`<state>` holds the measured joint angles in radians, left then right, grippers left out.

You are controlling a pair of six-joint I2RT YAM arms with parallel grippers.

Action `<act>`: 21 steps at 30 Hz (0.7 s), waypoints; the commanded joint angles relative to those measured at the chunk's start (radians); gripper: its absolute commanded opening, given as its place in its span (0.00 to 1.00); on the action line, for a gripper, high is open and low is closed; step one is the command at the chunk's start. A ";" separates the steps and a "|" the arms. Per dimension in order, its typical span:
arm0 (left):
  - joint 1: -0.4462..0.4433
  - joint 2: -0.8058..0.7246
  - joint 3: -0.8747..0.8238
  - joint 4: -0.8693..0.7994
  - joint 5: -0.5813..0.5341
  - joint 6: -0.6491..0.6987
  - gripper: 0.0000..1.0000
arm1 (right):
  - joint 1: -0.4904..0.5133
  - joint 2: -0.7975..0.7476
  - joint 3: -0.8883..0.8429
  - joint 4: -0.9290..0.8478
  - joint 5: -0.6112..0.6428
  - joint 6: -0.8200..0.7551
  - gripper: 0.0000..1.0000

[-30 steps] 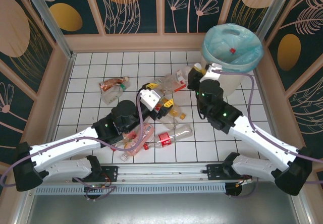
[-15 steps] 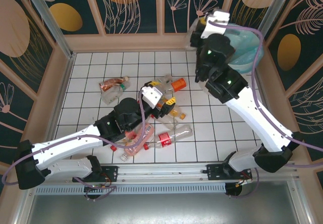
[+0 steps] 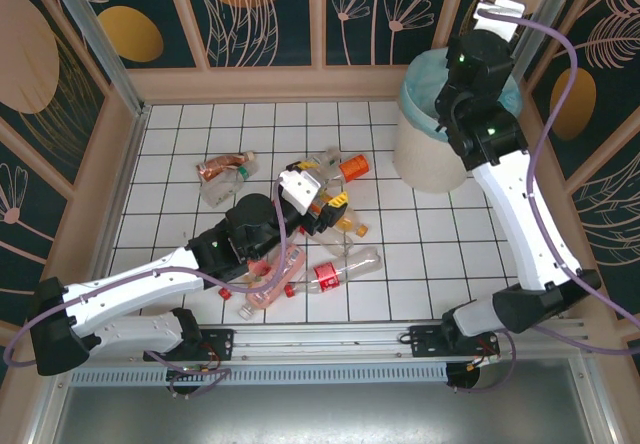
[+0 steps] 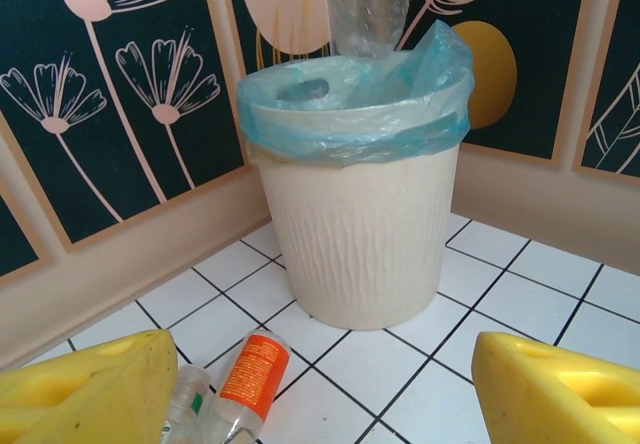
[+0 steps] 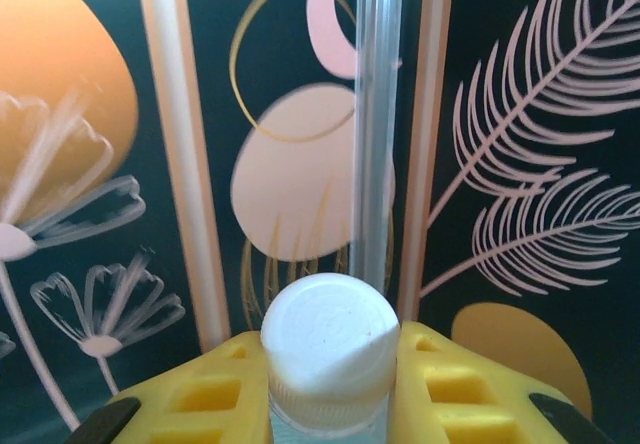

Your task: Put the plastic bottles in the bin

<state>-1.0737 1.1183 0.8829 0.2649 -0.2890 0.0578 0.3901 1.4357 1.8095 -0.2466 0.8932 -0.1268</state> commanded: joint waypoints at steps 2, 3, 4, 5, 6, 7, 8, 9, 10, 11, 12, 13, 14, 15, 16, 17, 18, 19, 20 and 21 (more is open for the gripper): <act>-0.006 0.008 -0.005 0.020 0.014 -0.024 0.78 | -0.075 0.062 -0.026 -0.196 -0.167 0.189 0.26; -0.005 0.009 -0.006 0.019 0.014 -0.023 0.78 | -0.088 0.078 -0.038 -0.205 -0.191 0.200 0.27; -0.005 0.008 -0.008 0.019 0.014 -0.024 0.78 | -0.100 0.093 -0.051 -0.210 -0.210 0.208 0.27; -0.006 0.010 -0.009 0.020 0.014 -0.025 0.78 | -0.107 0.105 -0.059 -0.211 -0.227 0.212 0.27; -0.005 0.010 -0.010 0.020 0.012 -0.022 0.78 | -0.114 0.121 -0.069 -0.212 -0.240 0.216 0.27; -0.005 0.010 -0.012 0.018 0.011 -0.021 0.78 | -0.120 0.133 -0.081 -0.209 -0.247 0.220 0.28; -0.005 0.010 -0.013 0.018 0.009 -0.024 0.78 | -0.125 0.142 -0.095 -0.202 -0.255 0.223 0.28; -0.006 0.010 -0.015 0.018 0.007 -0.024 0.78 | -0.130 0.151 -0.108 -0.197 -0.267 0.227 0.28; -0.005 0.010 -0.017 0.016 0.005 -0.025 0.78 | -0.135 0.161 -0.124 -0.193 -0.277 0.231 0.29; -0.006 0.009 -0.019 0.016 0.004 -0.028 0.78 | -0.139 0.169 -0.134 -0.189 -0.283 0.235 0.29; -0.006 0.009 -0.020 0.017 0.004 -0.032 0.78 | -0.144 0.179 -0.146 -0.188 -0.292 0.239 0.30; -0.006 0.009 -0.024 0.018 0.002 -0.035 0.78 | -0.149 0.190 -0.156 -0.187 -0.304 0.243 0.31; -0.006 0.009 -0.028 0.020 0.001 -0.037 0.78 | -0.154 0.197 -0.166 -0.186 -0.314 0.248 0.31; -0.005 0.009 -0.029 0.020 -0.001 -0.040 0.78 | -0.160 0.204 -0.180 -0.181 -0.324 0.252 0.32; -0.007 0.011 -0.033 0.019 -0.002 -0.041 0.78 | -0.166 0.210 -0.196 -0.173 -0.336 0.254 0.33; -0.006 0.011 -0.034 0.020 -0.004 -0.043 0.78 | -0.173 0.215 -0.208 -0.166 -0.346 0.256 0.33; -0.006 0.013 -0.035 0.020 -0.004 -0.044 0.78 | -0.181 0.220 -0.223 -0.158 -0.359 0.261 0.34; -0.005 0.014 -0.036 0.018 -0.004 -0.046 0.78 | -0.190 0.225 -0.237 -0.151 -0.374 0.265 0.35; -0.006 0.015 -0.035 0.016 -0.003 -0.046 0.78 | -0.198 0.228 -0.246 -0.144 -0.388 0.270 0.36; -0.006 0.017 -0.036 0.016 -0.004 -0.047 0.78 | -0.208 0.231 -0.258 -0.139 -0.407 0.273 0.37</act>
<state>-1.0737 1.1271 0.8589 0.2649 -0.2893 0.0311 0.2058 1.6531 1.5784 -0.4259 0.5392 0.1120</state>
